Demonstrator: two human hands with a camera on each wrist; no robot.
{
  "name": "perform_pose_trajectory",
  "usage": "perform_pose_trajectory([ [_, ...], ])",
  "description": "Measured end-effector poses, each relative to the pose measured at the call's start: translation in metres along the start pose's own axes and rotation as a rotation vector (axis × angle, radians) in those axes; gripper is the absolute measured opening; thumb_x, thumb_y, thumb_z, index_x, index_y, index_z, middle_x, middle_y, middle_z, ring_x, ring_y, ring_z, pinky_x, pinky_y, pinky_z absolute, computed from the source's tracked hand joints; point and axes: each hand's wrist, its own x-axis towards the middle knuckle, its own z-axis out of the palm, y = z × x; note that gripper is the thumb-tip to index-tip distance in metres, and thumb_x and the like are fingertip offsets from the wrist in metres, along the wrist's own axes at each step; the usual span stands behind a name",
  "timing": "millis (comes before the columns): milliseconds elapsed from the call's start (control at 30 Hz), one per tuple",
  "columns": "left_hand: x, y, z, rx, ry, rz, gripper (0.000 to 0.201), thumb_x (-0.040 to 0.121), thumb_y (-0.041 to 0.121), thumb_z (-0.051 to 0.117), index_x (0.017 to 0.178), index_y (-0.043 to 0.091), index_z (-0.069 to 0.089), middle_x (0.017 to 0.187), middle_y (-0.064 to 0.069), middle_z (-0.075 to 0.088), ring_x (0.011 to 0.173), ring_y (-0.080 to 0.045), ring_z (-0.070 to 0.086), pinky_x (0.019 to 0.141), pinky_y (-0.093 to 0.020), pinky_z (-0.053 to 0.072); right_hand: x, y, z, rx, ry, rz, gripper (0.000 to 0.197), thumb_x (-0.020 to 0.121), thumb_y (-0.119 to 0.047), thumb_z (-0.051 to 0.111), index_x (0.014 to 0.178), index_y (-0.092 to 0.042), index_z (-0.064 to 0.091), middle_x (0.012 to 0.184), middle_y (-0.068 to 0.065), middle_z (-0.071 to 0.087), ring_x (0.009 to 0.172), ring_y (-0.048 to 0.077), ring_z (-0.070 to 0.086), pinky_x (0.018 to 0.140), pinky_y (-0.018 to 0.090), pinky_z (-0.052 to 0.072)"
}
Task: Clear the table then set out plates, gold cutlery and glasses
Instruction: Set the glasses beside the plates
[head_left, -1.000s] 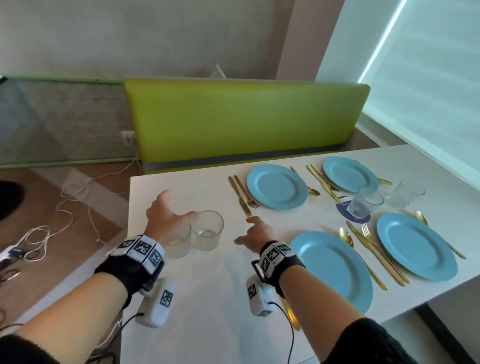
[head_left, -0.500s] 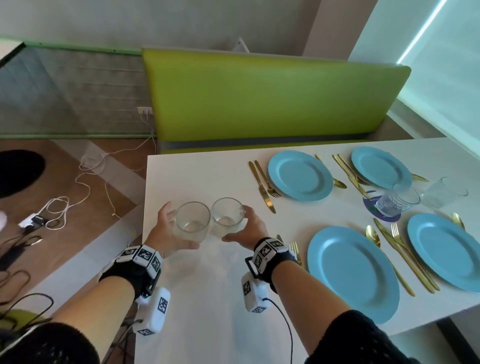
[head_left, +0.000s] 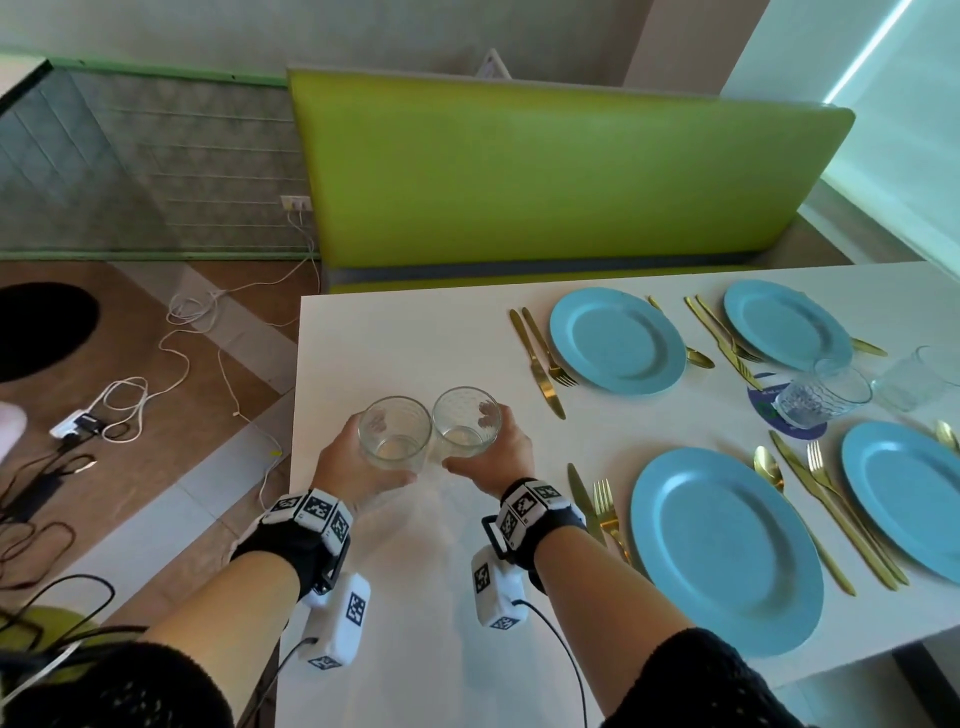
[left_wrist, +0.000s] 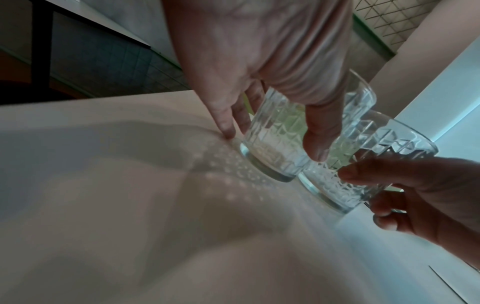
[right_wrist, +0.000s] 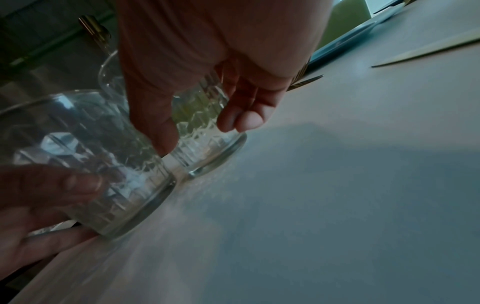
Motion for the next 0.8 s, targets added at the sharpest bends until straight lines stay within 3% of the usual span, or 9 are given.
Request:
perform_pose_trajectory([
  [200, -0.004, 0.016, 0.005, 0.026, -0.029, 0.047, 0.086, 0.061, 0.011, 0.087, 0.135, 0.016, 0.043, 0.137, -0.002, 0.053, 0.123, -0.019, 0.052, 0.095, -0.020, 0.035, -0.004, 0.009, -0.032, 0.007, 0.068, 0.037, 0.077, 0.063, -0.027, 0.083, 0.129, -0.020, 0.043, 0.124, 0.000, 0.056, 0.115, 0.019, 0.052, 0.093, 0.025, 0.042],
  [333, -0.001, 0.046, 0.016, 0.043, -0.033, 0.098, 0.084, 0.061, 0.013, 0.087, 0.133, 0.016, 0.044, 0.136, -0.001, 0.054, 0.123, -0.021, 0.052, 0.093, -0.020, 0.036, -0.002, 0.021, -0.077, 0.063, 0.174, 0.102, 0.080, 0.061, -0.026, 0.084, 0.129, -0.019, 0.044, 0.122, 0.001, 0.058, 0.117, 0.021, 0.054, 0.097, 0.026, 0.044],
  [433, 0.001, 0.075, 0.033, 0.052, -0.042, 0.142, 0.085, 0.061, 0.016, 0.087, 0.133, 0.016, 0.044, 0.136, -0.003, 0.054, 0.123, -0.023, 0.051, 0.093, -0.021, 0.035, 0.001, 0.035, -0.117, 0.065, 0.249, 0.144, 0.079, 0.062, -0.028, 0.083, 0.129, -0.018, 0.044, 0.122, 0.002, 0.059, 0.115, 0.021, 0.053, 0.090, 0.023, 0.041],
  [600, 0.003, 0.122, 0.072, 0.038, -0.081, 0.201, 0.086, 0.058, 0.017, 0.088, 0.132, 0.017, 0.045, 0.132, -0.004, 0.055, 0.120, -0.022, 0.053, 0.092, -0.021, 0.037, 0.008, 0.066, -0.183, 0.030, 0.355, 0.228, 0.075, 0.063, -0.031, 0.082, 0.127, -0.018, 0.044, 0.123, 0.006, 0.058, 0.116, 0.024, 0.053, 0.094, 0.028, 0.042],
  [800, 0.009, 0.173, 0.123, 0.016, -0.107, 0.260, 0.082, 0.056, 0.021, 0.090, 0.128, 0.019, 0.049, 0.110, 0.006, 0.059, 0.103, -0.014, 0.056, 0.089, -0.021, 0.042, 0.029, 0.104, -0.245, 0.048, 0.443, 0.310, 0.074, 0.064, -0.027, 0.081, 0.127, -0.015, 0.044, 0.124, 0.009, 0.057, 0.117, 0.026, 0.053, 0.096, 0.030, 0.042],
])
